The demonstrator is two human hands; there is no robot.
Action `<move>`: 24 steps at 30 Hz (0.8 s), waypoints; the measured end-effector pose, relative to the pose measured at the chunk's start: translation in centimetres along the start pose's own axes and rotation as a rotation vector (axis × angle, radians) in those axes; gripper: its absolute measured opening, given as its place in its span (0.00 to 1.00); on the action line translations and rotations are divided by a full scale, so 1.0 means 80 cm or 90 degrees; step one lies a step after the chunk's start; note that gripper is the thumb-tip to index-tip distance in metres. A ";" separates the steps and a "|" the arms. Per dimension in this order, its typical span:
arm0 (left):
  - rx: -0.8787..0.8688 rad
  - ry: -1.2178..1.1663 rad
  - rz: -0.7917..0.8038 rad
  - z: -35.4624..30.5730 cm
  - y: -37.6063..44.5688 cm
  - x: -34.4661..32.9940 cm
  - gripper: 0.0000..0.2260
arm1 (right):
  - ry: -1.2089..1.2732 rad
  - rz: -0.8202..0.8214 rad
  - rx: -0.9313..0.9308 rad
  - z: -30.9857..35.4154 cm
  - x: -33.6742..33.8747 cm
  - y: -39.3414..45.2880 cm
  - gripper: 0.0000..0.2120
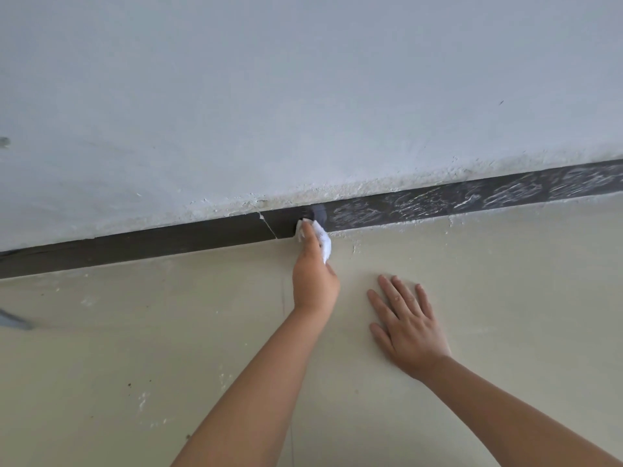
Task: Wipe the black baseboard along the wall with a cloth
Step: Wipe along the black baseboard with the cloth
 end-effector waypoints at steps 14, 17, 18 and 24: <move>0.110 -0.079 -0.165 0.053 -0.015 0.069 0.33 | 0.060 -0.097 -0.116 -0.066 0.005 -0.030 0.39; 0.101 -0.081 -0.151 0.035 -0.010 0.062 0.34 | 0.033 -0.045 -0.147 -0.076 -0.010 -0.044 0.41; 0.089 -0.087 -0.148 0.026 -0.009 0.056 0.34 | 0.031 -0.047 -0.155 -0.078 -0.013 -0.046 0.41; 0.049 -0.148 -0.153 -0.030 -0.020 0.011 0.32 | 0.047 -0.076 -0.161 -0.079 -0.015 -0.046 0.37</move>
Point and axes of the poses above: each hand's wrist, its own y-axis towards the middle knuckle, its own x-axis out of the back of the hand, z = x × y, the point moved 6 cm from there along y, towards the middle knuckle, and after that the axes turned 15 degrees about x, right-handed, at the moved point
